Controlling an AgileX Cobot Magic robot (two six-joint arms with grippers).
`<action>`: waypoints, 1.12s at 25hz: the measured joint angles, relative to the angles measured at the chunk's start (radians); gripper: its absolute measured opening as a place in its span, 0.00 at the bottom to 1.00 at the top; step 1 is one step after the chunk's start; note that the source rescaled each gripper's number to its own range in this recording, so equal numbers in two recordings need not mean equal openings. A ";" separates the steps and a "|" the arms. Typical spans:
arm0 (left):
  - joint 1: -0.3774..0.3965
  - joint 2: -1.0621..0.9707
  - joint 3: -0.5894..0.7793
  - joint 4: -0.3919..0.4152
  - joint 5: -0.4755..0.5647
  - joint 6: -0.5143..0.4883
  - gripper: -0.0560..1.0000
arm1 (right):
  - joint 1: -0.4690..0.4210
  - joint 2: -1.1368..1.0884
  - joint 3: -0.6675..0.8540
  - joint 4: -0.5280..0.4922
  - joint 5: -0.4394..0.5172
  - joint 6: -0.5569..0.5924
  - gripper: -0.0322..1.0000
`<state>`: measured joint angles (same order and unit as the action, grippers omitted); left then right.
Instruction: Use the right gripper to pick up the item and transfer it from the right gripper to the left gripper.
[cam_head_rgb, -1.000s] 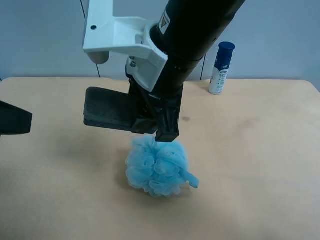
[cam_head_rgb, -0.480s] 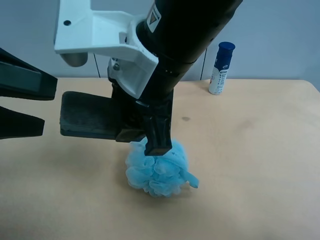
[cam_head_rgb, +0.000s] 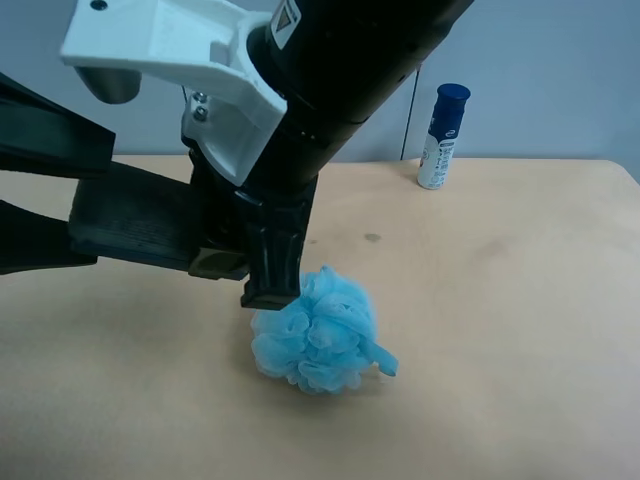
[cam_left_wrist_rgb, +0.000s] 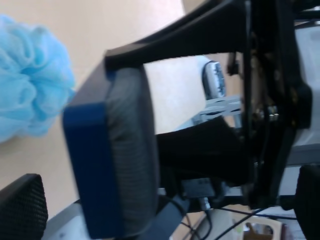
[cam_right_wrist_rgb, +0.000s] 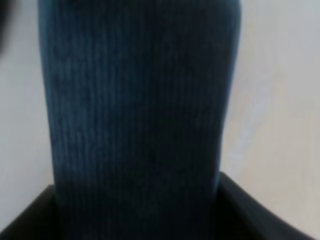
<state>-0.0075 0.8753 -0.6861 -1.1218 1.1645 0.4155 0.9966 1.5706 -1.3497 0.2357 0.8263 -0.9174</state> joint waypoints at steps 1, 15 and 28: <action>0.000 0.000 0.000 -0.010 0.003 0.000 1.00 | 0.000 0.000 0.000 0.006 -0.005 0.003 0.03; 0.000 0.000 0.000 -0.042 0.006 0.001 1.00 | 0.002 0.000 0.000 0.107 -0.073 0.004 0.03; 0.000 0.000 0.000 -0.036 -0.045 0.001 0.57 | 0.002 0.000 0.000 0.141 -0.076 0.004 0.03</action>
<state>-0.0075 0.8753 -0.6861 -1.1576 1.1197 0.4164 0.9985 1.5706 -1.3497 0.3769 0.7505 -0.9131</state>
